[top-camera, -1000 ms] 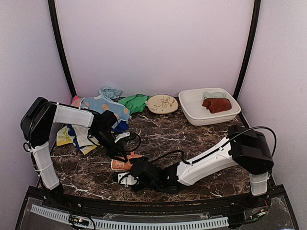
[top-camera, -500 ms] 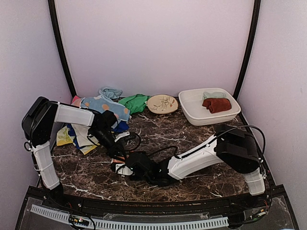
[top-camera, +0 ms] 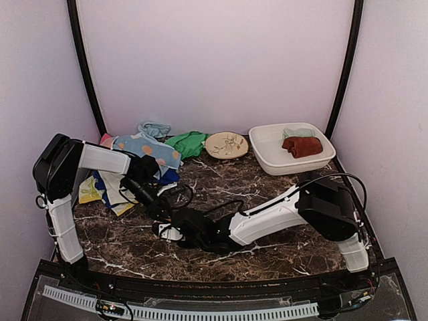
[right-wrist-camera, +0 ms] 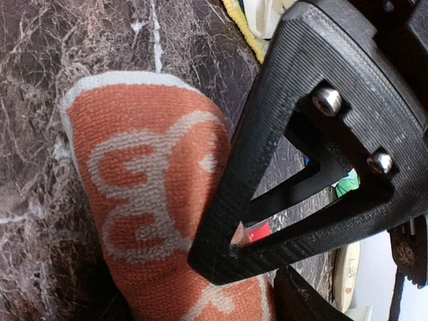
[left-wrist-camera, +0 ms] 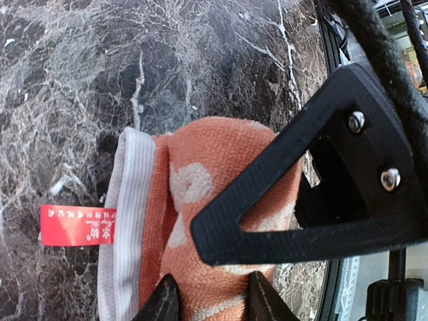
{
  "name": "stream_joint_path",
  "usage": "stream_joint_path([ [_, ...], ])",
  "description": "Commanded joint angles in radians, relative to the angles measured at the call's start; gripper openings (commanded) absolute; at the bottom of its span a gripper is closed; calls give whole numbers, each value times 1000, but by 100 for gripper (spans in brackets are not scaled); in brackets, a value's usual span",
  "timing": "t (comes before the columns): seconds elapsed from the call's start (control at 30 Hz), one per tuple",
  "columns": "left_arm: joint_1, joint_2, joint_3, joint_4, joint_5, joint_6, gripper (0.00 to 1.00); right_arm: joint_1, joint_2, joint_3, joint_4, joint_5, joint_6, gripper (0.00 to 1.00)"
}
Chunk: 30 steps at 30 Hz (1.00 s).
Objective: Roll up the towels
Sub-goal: Pick up the towel from the center of the board.
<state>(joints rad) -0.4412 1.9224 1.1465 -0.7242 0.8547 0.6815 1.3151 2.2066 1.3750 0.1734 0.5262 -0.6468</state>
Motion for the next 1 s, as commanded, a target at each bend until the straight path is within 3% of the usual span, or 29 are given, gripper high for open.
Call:
stream_joint_path([
  [0.0, 8, 46, 5, -99, 30, 36, 36, -27, 87, 60, -131, -82, 39, 65],
  [0.17, 66, 44, 23, -117, 46, 43, 38, -44, 115, 129, -261, -207, 112, 42],
  [0.27, 149, 20, 63, -149, 60, 55, 48, -70, 131, 197, -383, -298, 185, 27],
  [0.4, 254, -61, 116, -164, 41, 56, 60, -107, 155, 286, -536, -462, 296, 15],
  [0.53, 351, -133, 164, -184, 44, 53, 61, -139, 164, 328, -585, -552, 424, 0],
  [0.7, 434, -191, 179, -168, 17, 23, 59, -251, 63, 274, -475, -634, 712, 0],
  [0.97, 441, -251, 125, -75, -8, -27, 57, -512, -291, 73, -252, -631, 1310, 0],
])
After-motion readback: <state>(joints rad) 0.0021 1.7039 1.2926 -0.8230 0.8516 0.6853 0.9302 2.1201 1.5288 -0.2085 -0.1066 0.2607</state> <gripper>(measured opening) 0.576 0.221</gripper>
